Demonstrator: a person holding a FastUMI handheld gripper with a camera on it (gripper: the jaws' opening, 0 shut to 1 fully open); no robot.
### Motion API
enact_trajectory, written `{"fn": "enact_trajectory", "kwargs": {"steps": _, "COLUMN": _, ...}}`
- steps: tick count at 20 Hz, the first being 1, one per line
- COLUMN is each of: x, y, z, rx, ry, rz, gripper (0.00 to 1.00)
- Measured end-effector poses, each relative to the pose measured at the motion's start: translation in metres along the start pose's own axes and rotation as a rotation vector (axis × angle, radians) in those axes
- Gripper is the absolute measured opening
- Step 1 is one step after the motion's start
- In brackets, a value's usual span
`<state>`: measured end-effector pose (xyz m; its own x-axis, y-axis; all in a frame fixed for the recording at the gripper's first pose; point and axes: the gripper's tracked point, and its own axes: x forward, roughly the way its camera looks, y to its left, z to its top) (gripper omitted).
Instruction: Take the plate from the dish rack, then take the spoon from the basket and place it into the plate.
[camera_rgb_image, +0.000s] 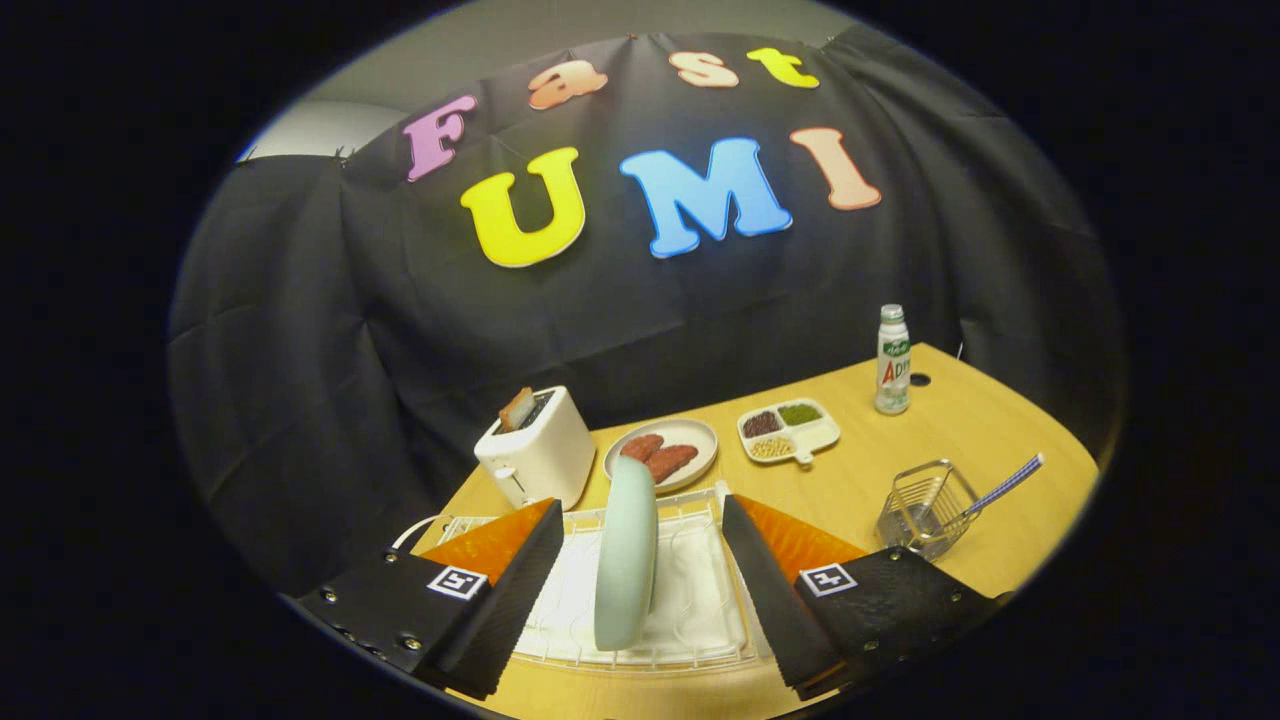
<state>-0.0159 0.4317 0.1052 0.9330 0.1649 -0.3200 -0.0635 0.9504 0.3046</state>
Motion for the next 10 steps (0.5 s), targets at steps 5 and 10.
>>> {"fn": "enact_trajectory", "kwargs": {"steps": 5, "x": 0.046, "y": 0.008, "z": -0.026, "rx": 0.021, "ry": 0.118, "rz": -0.008, "gripper": 0.98}}
{"fn": "enact_trajectory", "kwargs": {"steps": 10, "x": 0.068, "y": 0.007, "z": -0.052, "rx": 0.004, "ry": 0.264, "rz": -0.021, "gripper": 0.72}}
